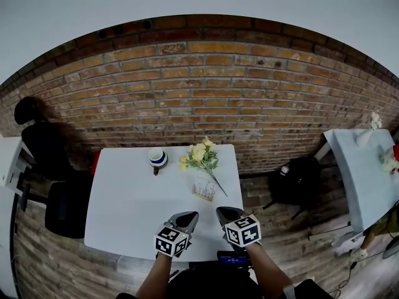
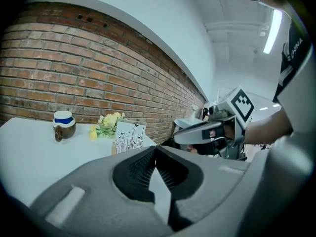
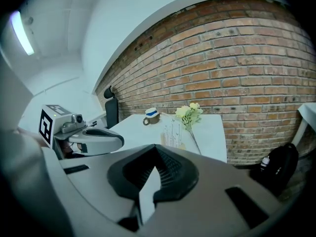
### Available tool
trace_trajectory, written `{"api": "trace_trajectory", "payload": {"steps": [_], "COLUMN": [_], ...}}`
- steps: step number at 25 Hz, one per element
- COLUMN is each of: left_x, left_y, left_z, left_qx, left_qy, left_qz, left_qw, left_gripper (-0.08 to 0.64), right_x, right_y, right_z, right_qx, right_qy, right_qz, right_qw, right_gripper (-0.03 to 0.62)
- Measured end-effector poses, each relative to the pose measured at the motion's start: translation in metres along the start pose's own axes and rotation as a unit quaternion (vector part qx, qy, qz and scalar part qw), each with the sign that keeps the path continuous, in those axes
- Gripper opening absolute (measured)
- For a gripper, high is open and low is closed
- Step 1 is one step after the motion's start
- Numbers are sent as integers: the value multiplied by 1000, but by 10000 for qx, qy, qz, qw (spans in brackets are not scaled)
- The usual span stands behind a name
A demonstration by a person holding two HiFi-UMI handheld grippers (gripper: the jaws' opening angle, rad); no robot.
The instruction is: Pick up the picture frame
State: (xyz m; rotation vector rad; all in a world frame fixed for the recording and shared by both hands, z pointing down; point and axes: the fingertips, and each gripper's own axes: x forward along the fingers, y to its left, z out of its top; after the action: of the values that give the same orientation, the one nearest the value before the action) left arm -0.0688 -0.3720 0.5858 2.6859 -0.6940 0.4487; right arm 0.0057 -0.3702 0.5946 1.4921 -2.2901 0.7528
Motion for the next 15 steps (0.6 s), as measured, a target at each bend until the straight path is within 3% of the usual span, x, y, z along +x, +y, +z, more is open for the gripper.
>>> {"api": "trace_trajectory", "payload": {"steps": [12,15], "left_x": [2,4], "left_y": [-14,-11], "left_z": [-2,0], "left_qx": [15,89], "left_qy": [112,154], "left_qz": [-36,131], "left_qw": [9999,9998], "left_gripper": [12,12], "right_x": [-9,-9], "right_y": [-4,-11], "right_z": [-4,0], "right_qx": [-49,-102], "right_qy": [84,112], "right_qz": [261,338], "right_qw": [9996,9993], "right_gripper": [9,8]}}
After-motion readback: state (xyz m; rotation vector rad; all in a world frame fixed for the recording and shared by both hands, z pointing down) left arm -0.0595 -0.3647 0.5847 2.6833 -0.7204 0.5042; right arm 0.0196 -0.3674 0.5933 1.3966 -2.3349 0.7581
